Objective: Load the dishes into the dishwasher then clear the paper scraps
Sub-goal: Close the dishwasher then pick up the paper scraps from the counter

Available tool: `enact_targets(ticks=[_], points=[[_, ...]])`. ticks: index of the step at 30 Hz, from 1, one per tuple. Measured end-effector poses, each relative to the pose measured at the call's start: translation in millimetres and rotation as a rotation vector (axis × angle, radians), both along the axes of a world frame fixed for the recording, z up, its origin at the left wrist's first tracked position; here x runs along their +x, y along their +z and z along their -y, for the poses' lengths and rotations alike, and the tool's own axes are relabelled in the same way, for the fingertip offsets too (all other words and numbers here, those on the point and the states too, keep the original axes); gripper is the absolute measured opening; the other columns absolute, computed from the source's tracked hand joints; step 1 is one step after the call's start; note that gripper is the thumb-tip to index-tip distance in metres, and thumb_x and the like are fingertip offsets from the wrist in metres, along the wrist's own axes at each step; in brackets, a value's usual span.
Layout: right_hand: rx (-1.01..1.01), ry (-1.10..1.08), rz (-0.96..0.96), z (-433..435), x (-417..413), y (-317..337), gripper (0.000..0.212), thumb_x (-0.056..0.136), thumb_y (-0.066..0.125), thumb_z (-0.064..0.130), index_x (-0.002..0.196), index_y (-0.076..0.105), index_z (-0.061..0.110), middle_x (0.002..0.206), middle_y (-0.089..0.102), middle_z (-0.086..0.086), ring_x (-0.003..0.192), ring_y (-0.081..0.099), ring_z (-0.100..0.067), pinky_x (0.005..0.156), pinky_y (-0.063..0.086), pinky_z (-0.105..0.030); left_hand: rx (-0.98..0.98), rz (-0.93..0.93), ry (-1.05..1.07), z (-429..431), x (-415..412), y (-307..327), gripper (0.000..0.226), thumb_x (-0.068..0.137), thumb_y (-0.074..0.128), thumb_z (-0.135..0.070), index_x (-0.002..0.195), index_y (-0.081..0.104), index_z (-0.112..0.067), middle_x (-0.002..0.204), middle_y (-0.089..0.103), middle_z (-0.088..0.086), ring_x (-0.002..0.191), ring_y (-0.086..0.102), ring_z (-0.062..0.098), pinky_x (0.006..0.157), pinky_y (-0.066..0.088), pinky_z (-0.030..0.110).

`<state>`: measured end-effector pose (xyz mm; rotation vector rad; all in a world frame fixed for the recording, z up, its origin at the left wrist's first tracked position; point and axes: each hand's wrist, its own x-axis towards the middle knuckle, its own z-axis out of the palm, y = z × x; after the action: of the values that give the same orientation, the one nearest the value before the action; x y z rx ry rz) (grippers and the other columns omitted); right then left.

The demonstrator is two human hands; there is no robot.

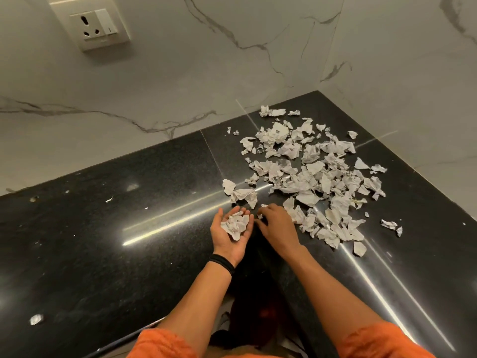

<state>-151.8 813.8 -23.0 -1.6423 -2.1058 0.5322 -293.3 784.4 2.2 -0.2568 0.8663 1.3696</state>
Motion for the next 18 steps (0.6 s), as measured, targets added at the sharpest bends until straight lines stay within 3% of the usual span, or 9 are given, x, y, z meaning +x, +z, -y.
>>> enact_targets(ticks=[5,9,13,16,18], points=[[0.018,-0.025,0.024,12.9,2.4,-4.6,0.009,0.091,0.064,0.017,0.097,0.069,0.015,0.096,0.063,0.0,0.089,0.059,-0.022,0.073,0.05,-0.036,-0.01,-0.016,-0.018,-3.7,-8.1,-1.1,0.046,0.096,0.058,-0.041,0.116,0.064,0.001,0.12,0.064,0.021,0.109,0.064,0.033,0.104,0.05,0.046],[0.029,-0.199,-0.247,31.4,4.1,7.8,0.011,0.089,0.07,0.024,0.099,0.069,0.025,0.088,0.061,0.015,0.08,0.058,-0.005,0.07,0.052,-0.029,-0.01,-0.042,-0.087,-11.1,-9.4,-0.7,0.042,0.097,0.057,-0.039,0.113,0.064,-0.001,0.118,0.063,0.02,0.108,0.065,0.032,0.094,0.054,0.044],[0.107,-0.223,-0.441,37.9,-16.4,27.3,0.013,0.089,0.075,0.027,0.101,0.07,0.027,0.09,0.065,0.018,0.085,0.062,-0.004,0.074,0.051,-0.021,0.006,-0.067,-0.168,-17.4,-7.6,-2.1,0.04,0.096,0.057,-0.04,0.107,0.065,-0.002,0.112,0.066,0.019,0.101,0.066,0.031,0.105,0.047,0.047],[0.147,-0.137,-0.431,38.7,-38.2,36.1,0.015,0.086,0.074,0.024,0.101,0.072,0.023,0.095,0.068,0.016,0.089,0.061,-0.005,0.077,0.05,-0.023,0.01,-0.051,-0.201,-23.0,-5.3,-1.9,0.044,0.097,0.054,-0.044,0.103,0.066,-0.002,0.095,0.07,0.019,0.09,0.067,0.033,0.098,0.05,0.05],[0.119,-0.044,-0.339,38.9,-49.2,33.2,0.016,0.085,0.072,0.025,0.1,0.074,0.023,0.101,0.069,0.011,0.096,0.06,-0.01,0.083,0.05,-0.029,0.015,-0.035,-0.227,-24.7,-6.0,-0.1,0.049,0.098,0.051,-0.048,0.102,0.067,-0.003,0.096,0.07,0.018,0.089,0.068,0.033,0.089,0.056,0.046]])
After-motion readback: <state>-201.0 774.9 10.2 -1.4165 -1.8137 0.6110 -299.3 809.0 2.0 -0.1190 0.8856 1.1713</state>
